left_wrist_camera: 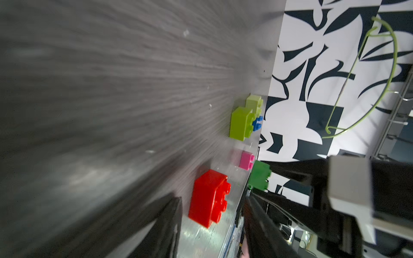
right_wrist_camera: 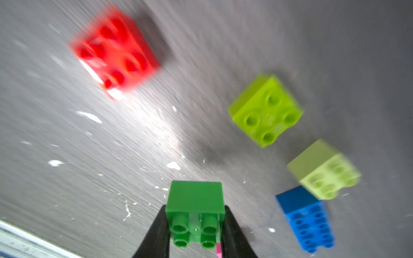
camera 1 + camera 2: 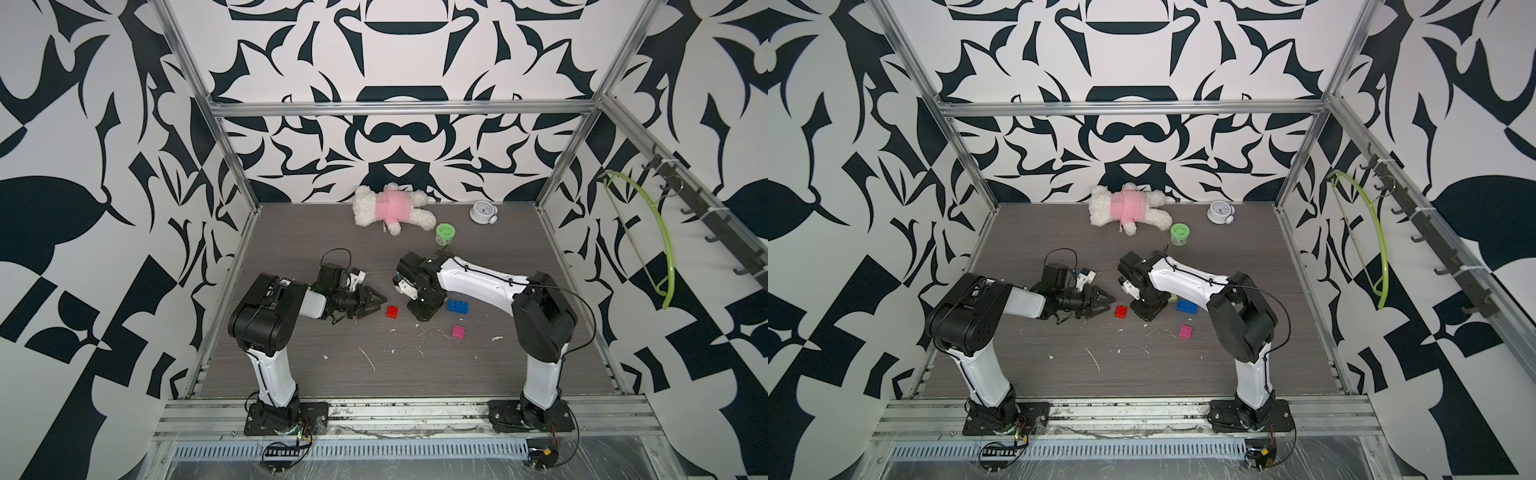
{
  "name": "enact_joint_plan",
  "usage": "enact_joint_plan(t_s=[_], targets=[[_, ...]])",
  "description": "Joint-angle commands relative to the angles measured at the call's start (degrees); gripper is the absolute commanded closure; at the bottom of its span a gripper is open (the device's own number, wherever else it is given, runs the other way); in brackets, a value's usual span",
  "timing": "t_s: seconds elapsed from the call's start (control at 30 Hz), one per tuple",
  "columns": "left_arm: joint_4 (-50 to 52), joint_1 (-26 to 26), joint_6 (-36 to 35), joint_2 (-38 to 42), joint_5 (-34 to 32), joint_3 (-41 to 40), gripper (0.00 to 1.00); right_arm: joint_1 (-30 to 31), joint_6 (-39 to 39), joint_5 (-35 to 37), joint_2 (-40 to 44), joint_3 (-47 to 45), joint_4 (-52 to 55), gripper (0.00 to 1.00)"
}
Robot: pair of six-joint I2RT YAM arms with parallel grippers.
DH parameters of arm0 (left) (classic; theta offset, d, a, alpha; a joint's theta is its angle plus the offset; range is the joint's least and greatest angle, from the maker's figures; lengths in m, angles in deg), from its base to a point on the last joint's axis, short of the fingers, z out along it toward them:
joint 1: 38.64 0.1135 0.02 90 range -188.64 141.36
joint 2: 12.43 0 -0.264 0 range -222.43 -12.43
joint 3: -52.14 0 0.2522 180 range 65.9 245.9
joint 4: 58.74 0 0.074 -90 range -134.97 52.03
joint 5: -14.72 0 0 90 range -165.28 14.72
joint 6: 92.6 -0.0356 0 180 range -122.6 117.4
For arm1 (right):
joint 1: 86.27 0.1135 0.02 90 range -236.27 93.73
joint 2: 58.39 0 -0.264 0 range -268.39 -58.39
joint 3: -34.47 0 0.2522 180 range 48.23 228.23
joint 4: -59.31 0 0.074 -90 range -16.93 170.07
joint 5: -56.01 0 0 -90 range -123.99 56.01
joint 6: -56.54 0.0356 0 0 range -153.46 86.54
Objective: Assemble the letter y with lego
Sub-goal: Pick up the lego brick from the center of the board, then assemble the lego brick with the lego brick.
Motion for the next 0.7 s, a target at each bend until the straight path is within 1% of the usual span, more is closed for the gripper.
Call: enact_joint_plan(t_s=[0.0, 0.13, 0.27, 0.43, 0.67], targets=[[1.8, 1.2, -0.9, 1.9, -1.0, -1.8, 0.5, 1.2, -11.0, 0.9, 0.9, 4.8, 1.3, 0.74], [-1.4, 1.2, -0.3, 0.9, -1.2, -3.6, 0.5, 2.0, -16.9, -1.2, -1.8, 7.7, 0.5, 0.74], [-1.8, 1.3, -0.2, 0.5, -1.9, -4.1, 0.5, 2.7, -19.8, -1.8, -6.2, 12.1, 2.3, 0.75], [0.2, 3.2, -1.3, 1.5, -3.4, -4.1, 0.5, 3.6, -20.3, -1.5, -10.7, 16.9, 5.9, 0.77], [1.1, 6.8, -1.3, 2.2, -4.4, -4.4, 0.5, 4.0, -18.2, -1.7, -13.2, 18.7, 6.7, 0.78]])
